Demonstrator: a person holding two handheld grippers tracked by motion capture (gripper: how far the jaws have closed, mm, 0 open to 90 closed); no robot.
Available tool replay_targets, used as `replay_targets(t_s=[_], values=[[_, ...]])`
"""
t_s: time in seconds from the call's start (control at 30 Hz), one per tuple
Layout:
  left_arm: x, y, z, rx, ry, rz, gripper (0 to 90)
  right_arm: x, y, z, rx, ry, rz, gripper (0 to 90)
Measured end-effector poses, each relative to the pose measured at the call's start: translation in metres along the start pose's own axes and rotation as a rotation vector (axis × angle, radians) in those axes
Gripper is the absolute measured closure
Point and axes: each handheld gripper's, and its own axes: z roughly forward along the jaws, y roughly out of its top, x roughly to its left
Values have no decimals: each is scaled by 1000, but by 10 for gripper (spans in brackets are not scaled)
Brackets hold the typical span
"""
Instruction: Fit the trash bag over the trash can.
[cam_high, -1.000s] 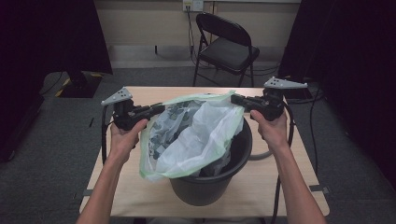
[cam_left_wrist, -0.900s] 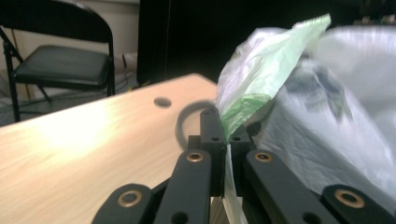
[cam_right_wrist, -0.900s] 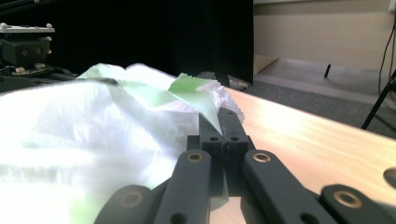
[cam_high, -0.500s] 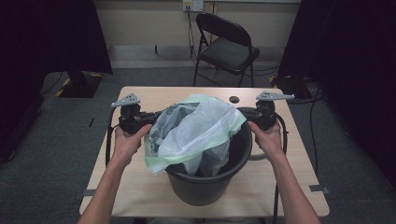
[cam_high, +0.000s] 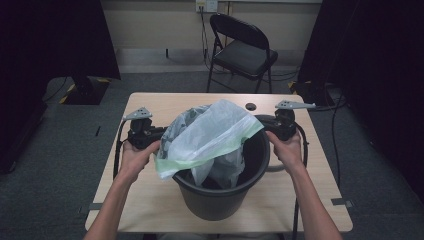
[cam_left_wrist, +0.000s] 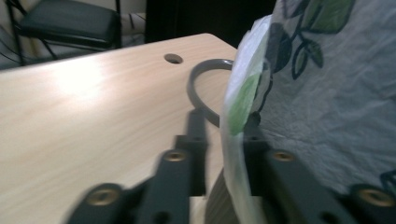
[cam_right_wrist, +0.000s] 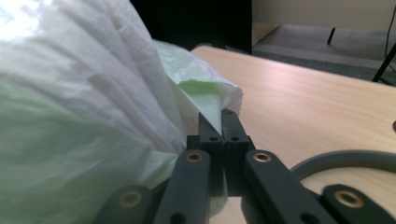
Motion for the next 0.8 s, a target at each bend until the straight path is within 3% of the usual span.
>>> replay_targets(t_s=[0.07, 0.17, 0.2, 0.23, 0.3, 0.37, 0.4, 0.47, 0.63, 0.8], values=[[-2, 8, -12, -47, 14, -1, 715, 3, 7, -6, -34, -12, -4, 657], [2, 15, -24, -117, 46, -22, 686, 7, 16, -13, -64, -55, -3, 569], [2, 15, -24, -117, 46, -22, 679, 8, 18, -16, -73, -66, -2, 541], [4, 18, -31, -163, 50, -30, 675, 8, 20, -19, -84, -69, -1, 541], [5, 22, -35, -219, 26, -46, 657, 8, 22, -25, -113, -73, 2, 520], [2, 25, -36, -268, -33, -57, 624, 9, 25, -30, -137, -61, 11, 514], [2, 25, -36, -268, -33, -57, 616, 9, 25, -30, -137, -61, 11, 514], [-6, 26, -32, -275, -85, -32, 575, 14, 29, -34, -145, -45, -5, 490], [-7, 18, -36, -300, -118, -85, 571, 28, 33, -39, -161, -32, -37, 440], [-8, 13, -49, -286, -157, -72, 565, 43, 36, -45, -158, 5, -74, 396]])
